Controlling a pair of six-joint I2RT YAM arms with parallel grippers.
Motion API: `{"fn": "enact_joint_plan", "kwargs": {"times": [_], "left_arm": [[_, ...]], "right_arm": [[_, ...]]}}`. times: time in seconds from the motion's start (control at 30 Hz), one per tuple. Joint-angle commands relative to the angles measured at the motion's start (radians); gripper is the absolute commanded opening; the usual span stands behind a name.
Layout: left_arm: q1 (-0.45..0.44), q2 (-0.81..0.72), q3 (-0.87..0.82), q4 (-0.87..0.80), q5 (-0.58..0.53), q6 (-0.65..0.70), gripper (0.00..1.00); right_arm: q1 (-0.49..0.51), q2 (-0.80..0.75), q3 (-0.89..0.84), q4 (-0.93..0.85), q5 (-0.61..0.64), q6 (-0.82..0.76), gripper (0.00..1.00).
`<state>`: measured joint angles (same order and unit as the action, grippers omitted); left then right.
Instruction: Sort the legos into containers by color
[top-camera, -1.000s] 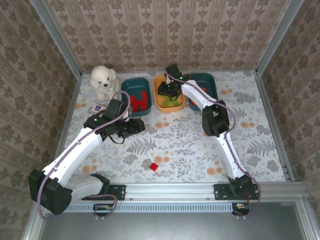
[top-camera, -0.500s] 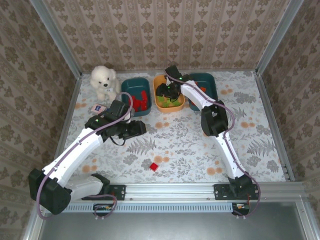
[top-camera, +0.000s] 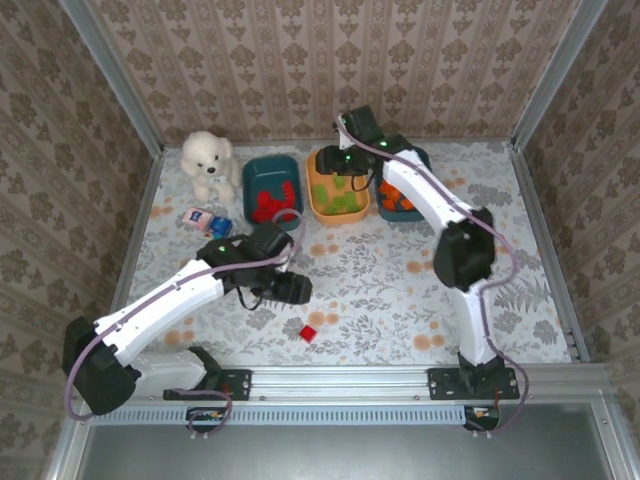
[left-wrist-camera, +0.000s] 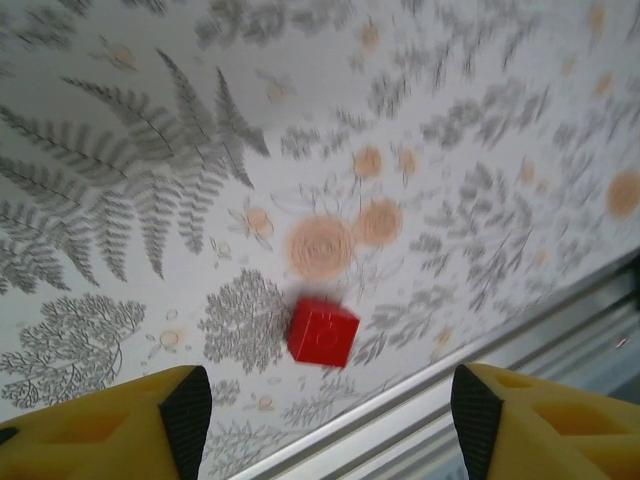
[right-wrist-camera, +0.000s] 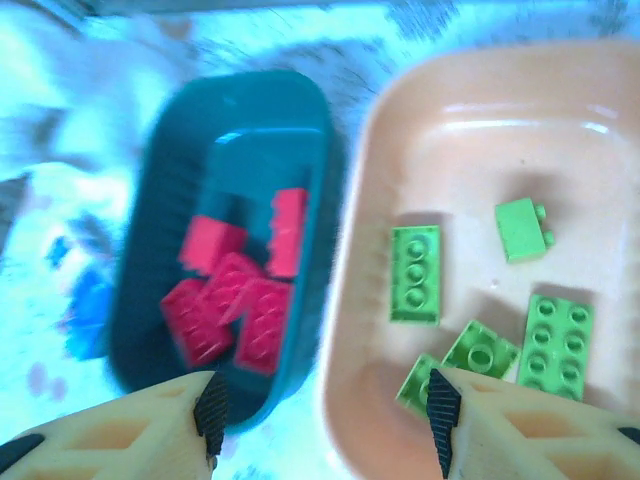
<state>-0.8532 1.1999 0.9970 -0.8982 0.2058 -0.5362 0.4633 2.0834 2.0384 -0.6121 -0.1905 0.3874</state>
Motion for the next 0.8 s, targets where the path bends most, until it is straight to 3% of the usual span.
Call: {"fn": "enact_joint_plan", "kwargs": {"times": [0.0, 0.17, 0.3, 0.43, 0.57, 0.77], "left_arm": [[-0.099, 0.023, -0.038, -0.058, -0.097, 0.057, 0.69], [-0.212, 0.105, -0.082, 0.027, -0.149, -0.004, 0.70], [-0.305, 0.221, -0.062, 0.047, -0.198, -0.027, 0.68], [-0.338, 0.305, -0.054, 0.066, -0.208, -0.054, 0.67], [-0.340, 0.349, -0.056, 0.072, -0.226, -0.064, 0.68], [-0.348, 0.433, -0.030, 0.098, -0.219, -0.032, 0.69]], "right_arm": [[0.036, -0.272, -0.272, 0.212, -0.058, -0.003, 0.60], [0.052, -0.664, -0.745, 0.383, -0.298, 0.128, 0.62], [0.071, -0.977, -0.969, 0.173, -0.327, 0.148, 0.64], [0.070, -1.234, -1.098, -0.020, -0.296, 0.186, 0.67], [0.067, -1.332, -1.147, -0.068, -0.329, 0.223, 0.68], [0.066, -1.303, -1.127, -0.061, -0.331, 0.194, 0.68]]}}
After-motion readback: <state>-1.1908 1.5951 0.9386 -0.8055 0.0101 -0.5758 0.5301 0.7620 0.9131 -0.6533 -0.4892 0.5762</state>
